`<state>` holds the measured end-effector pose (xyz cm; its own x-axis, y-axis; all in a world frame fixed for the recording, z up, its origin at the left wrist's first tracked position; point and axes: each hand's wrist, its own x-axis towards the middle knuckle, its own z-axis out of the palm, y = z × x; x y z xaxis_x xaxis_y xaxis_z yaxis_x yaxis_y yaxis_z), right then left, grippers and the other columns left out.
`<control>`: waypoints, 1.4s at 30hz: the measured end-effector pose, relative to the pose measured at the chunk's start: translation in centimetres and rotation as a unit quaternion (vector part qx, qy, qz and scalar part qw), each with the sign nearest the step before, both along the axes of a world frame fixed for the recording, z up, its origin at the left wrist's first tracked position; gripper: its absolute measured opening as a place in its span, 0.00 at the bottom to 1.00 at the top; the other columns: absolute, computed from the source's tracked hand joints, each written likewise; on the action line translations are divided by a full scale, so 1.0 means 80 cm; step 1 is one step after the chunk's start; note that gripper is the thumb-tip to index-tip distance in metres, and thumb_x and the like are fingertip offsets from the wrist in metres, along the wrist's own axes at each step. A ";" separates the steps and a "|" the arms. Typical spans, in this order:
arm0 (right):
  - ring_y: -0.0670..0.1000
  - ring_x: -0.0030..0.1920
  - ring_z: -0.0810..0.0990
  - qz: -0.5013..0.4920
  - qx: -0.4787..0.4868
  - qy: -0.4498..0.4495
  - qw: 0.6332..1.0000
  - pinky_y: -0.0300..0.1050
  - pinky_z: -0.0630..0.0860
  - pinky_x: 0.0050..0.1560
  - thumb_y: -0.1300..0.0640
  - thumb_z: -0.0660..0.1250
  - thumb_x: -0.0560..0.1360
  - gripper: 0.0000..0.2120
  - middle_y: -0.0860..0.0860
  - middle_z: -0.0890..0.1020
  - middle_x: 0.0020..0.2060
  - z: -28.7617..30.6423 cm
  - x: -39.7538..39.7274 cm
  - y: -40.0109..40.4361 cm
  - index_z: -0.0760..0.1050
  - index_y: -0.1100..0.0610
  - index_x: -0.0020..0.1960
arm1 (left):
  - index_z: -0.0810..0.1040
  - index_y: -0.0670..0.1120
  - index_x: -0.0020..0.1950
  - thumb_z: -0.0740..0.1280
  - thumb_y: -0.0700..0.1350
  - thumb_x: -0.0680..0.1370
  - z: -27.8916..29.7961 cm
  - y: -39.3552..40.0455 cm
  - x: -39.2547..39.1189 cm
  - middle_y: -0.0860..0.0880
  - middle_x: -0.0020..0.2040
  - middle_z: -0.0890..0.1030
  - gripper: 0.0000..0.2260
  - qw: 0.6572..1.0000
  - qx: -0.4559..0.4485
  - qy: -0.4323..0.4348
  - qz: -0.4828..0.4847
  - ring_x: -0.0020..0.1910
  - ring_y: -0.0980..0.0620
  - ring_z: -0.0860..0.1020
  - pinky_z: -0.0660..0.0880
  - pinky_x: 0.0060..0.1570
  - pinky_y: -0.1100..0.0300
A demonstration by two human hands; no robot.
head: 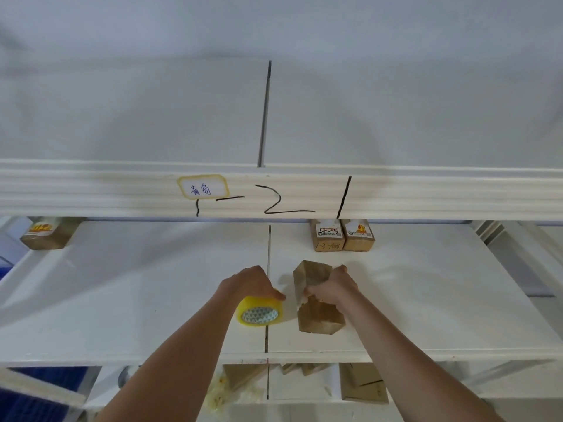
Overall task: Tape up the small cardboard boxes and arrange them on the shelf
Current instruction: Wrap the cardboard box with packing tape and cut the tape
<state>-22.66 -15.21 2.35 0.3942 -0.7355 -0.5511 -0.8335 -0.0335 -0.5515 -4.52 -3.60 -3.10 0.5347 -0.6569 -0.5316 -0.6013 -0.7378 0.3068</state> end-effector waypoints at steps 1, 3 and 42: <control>0.55 0.54 0.79 -0.005 0.020 -0.009 1.000 0.51 0.82 0.51 0.48 0.84 0.61 0.48 0.51 0.76 0.50 -0.002 -0.005 -0.001 0.59 0.58 0.70 | 0.78 0.51 0.47 0.74 0.73 0.60 0.000 0.000 0.001 0.55 0.40 0.79 0.30 1.000 0.003 0.004 0.000 0.38 0.54 0.80 0.80 0.48 0.57; 0.55 0.54 0.80 -0.007 0.045 -0.022 0.999 0.54 0.83 0.55 0.48 0.84 0.60 0.47 0.53 0.77 0.52 -0.005 -0.013 -0.003 0.61 0.58 0.68 | 0.79 0.51 0.47 0.74 0.74 0.60 -0.001 -0.001 0.000 0.55 0.39 0.79 0.30 1.000 0.006 0.009 -0.001 0.38 0.55 0.79 0.79 0.45 0.59; 0.57 0.55 0.83 0.090 0.160 -0.036 0.982 0.49 0.82 0.59 0.49 0.69 0.79 0.15 0.56 0.84 0.54 -0.026 -0.015 -0.018 0.81 0.59 0.58 | 0.85 0.56 0.47 0.72 0.73 0.61 -0.011 -0.006 -0.004 0.57 0.41 0.83 0.26 0.998 -0.006 0.060 -0.025 0.40 0.55 0.82 0.78 0.42 0.60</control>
<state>-23.85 -16.67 0.27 0.5485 -0.4448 -0.7080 -0.7880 0.0082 -0.6156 -4.84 -4.11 -4.00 0.4339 -0.6879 -0.5819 -0.5957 -0.7036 0.3875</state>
